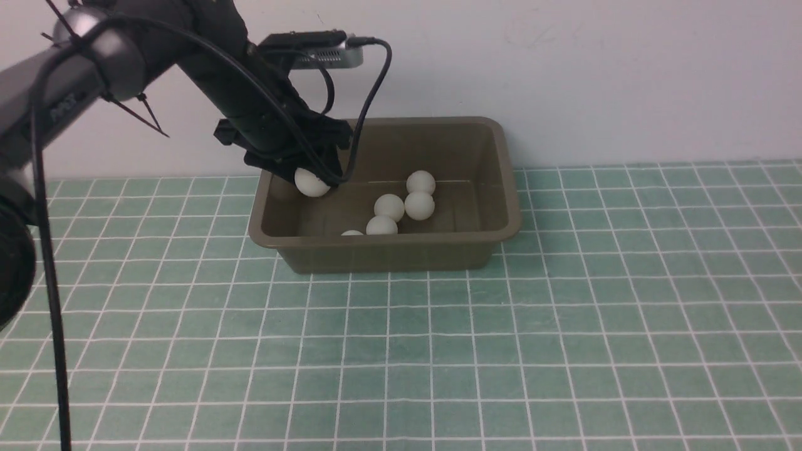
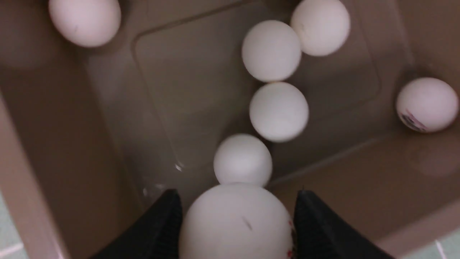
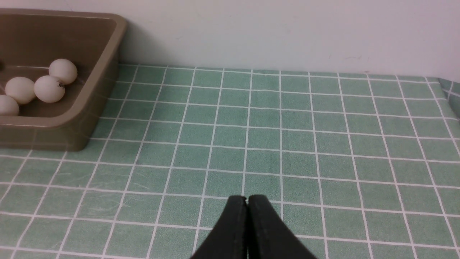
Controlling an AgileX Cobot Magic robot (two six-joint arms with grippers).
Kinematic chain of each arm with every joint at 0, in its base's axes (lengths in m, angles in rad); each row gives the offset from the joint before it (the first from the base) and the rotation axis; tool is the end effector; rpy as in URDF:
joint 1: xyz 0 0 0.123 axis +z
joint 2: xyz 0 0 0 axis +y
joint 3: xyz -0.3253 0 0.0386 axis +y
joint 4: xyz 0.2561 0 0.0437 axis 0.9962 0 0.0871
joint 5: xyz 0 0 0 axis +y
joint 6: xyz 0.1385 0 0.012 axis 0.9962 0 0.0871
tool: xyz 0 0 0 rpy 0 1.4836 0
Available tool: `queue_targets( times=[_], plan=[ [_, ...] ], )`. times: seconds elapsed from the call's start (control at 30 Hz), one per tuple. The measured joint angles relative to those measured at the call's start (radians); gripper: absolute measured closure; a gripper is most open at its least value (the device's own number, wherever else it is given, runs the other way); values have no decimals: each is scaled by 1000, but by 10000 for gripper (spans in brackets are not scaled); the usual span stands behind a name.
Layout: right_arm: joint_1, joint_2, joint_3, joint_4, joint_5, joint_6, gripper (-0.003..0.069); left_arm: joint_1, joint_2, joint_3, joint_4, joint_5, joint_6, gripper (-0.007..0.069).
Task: Put the table tennis balls in the box on the green coffee tablecloth.
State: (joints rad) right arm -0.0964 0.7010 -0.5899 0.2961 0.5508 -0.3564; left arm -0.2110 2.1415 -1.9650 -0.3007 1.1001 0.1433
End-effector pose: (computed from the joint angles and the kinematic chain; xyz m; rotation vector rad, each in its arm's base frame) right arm 0.1537 0.0065 0.3049 -0.0965 2.1167 0.0451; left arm 0.5009 -0.1448 0.2504 0.3678 2.7173 -0.4239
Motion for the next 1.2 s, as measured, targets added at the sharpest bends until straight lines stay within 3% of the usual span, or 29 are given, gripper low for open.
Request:
queue_targets(
  times=[0.07,0.23,0.33,0.47,0.53,0.63,0.7,0.97,1.2],
  plan=[
    [0,0,0,0,0,0,672,0,32,-21,1,-15,13,252],
    [0,0,0,0,0,0,672,0,77,-53,1,-39,20,60],
    [0,0,0,0,0,0,672,0,82,-83,2,-2,20,42],
    [0,0,0,0,0,0,672,0,82,-165,3,100,20,137],
    [0,0,0,0,0,0,672,0,76,-217,3,124,19,250],
    [0,0,0,0,0,0,672,0,16,-238,4,132,13,489],
    [0,0,0,0,0,0,672,-1,-41,-239,1,135,13,592],
    [0,0,0,0,0,0,672,-28,-333,-248,-89,154,-99,629],
    [0,0,0,0,0,0,672,-31,-510,-252,-289,161,-200,629]
  ],
)
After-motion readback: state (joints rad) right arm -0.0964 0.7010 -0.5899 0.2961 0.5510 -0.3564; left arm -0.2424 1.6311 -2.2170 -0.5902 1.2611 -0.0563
